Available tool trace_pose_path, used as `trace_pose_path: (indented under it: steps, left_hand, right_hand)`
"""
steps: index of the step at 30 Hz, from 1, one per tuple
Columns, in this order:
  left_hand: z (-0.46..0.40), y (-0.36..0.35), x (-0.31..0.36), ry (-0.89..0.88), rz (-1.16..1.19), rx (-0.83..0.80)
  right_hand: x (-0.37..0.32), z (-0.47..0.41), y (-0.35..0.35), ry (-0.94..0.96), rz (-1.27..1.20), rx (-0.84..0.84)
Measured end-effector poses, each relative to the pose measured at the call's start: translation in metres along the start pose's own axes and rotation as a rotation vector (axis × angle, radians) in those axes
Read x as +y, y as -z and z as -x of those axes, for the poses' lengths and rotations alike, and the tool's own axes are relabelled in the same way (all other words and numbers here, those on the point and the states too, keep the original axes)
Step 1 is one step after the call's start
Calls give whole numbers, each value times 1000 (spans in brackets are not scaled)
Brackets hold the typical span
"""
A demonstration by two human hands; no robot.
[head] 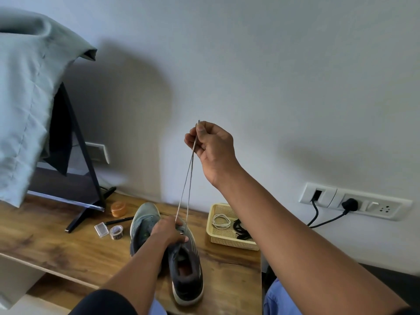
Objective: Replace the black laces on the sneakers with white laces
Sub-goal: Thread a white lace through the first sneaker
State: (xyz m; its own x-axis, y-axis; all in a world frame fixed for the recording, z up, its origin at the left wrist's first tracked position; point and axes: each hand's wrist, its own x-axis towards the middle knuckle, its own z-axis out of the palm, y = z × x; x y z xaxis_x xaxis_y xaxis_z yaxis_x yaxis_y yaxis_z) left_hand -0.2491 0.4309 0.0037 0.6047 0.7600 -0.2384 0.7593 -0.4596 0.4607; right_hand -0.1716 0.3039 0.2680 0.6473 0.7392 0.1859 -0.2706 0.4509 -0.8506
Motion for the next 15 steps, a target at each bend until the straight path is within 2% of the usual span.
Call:
trace_pose_path:
  steps: [5,8,12,15]
  left_hand:
    - [3,12,4,-47,22,12]
    - [7,27,1,-96,140,-13]
    - [12,44,-6,-92,331,89]
    - [13,51,-22,40,474,188]
  right_hand:
    - [7,-1,27,188,501,-160]
    - [29,3,57,209,768,-201]
    - [64,3,98,127,912,-95]
    - [93,2,120,57,986,7]
